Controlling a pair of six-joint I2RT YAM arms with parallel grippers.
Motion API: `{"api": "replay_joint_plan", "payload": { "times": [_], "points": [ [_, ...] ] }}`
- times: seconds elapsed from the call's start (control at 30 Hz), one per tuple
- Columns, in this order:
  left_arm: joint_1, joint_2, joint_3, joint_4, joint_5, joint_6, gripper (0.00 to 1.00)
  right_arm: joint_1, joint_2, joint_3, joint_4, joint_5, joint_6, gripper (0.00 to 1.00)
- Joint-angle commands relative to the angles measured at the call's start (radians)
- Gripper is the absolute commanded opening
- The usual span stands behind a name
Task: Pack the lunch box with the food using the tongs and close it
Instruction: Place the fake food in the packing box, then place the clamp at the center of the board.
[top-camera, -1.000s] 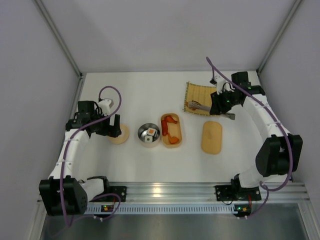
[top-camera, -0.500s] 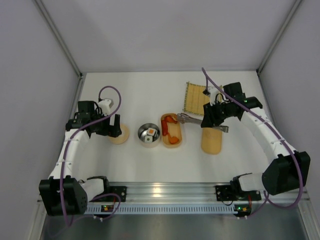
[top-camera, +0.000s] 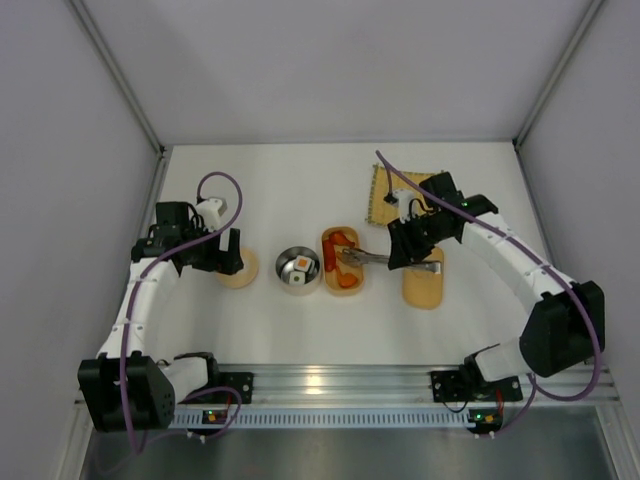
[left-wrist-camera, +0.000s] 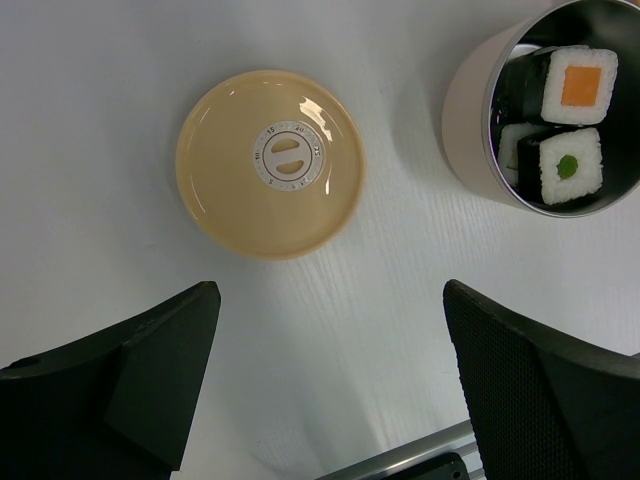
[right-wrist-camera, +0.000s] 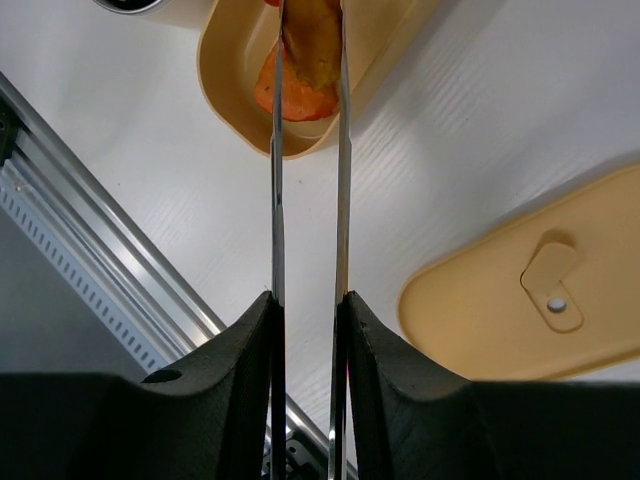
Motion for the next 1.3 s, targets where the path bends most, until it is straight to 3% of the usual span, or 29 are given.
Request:
{"api": "replay_joint_plan", "payload": {
  "times": [0.0,0.2,0.43,0.67,0.9,1.1,1.27],
  "points": [
    [0.004,-0.016,0.036,0.022,0.012,-0.003,0.98,0.031,0.013,0.05,0.006,0.014,0.013,0.09],
    [0.004,-0.015,0.031,0.022,0.006,0.001,0.98,0.045,0.033,0.078,0.006,0.023,0.014,0.28],
    [0.004,-0.015,0.033,0.022,0.004,0.004,0.98,0.05,0.024,0.13,0.002,0.044,0.009,0.39],
    [0.004,-0.015,0.042,0.013,0.006,0.003,0.98,0.053,0.027,0.161,-0.012,0.06,0.0,0.44],
    [0.004,-0.018,0.048,0.01,0.01,0.003,0.98,0.044,-0.022,0.193,-0.008,0.066,0.005,0.4],
    [0.004,-0.024,0.047,0.008,0.007,0.007,0.98,-0.114,-0.089,0.213,0.026,0.066,0.017,0.37],
    [0.004,-0.025,0.051,0.008,0.017,0.01,0.98,-0.341,-0.096,0.215,0.043,0.05,-0.021,0.36]
  ]
}}
